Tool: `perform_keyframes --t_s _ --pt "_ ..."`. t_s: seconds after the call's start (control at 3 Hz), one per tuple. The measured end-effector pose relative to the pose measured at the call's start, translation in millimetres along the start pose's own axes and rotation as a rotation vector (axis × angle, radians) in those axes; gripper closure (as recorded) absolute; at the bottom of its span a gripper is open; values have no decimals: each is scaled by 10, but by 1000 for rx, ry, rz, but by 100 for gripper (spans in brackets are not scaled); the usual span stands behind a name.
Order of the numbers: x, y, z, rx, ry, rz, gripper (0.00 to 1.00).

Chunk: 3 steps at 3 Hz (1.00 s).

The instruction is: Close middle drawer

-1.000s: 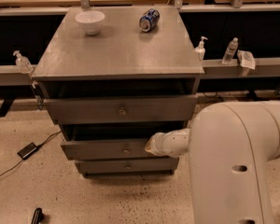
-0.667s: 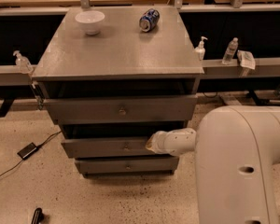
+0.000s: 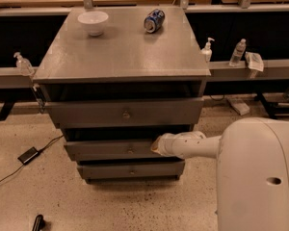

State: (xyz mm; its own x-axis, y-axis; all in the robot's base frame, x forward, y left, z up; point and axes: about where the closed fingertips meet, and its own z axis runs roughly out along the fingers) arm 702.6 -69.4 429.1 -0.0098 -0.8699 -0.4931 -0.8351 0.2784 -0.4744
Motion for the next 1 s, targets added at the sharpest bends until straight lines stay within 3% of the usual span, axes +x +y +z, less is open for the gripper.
perform_keyframes --t_s 0.67,1.0 --pt "52 91 -117 -5 -34 12 100" --pt "150 245 -392 -2 -85 40 100"
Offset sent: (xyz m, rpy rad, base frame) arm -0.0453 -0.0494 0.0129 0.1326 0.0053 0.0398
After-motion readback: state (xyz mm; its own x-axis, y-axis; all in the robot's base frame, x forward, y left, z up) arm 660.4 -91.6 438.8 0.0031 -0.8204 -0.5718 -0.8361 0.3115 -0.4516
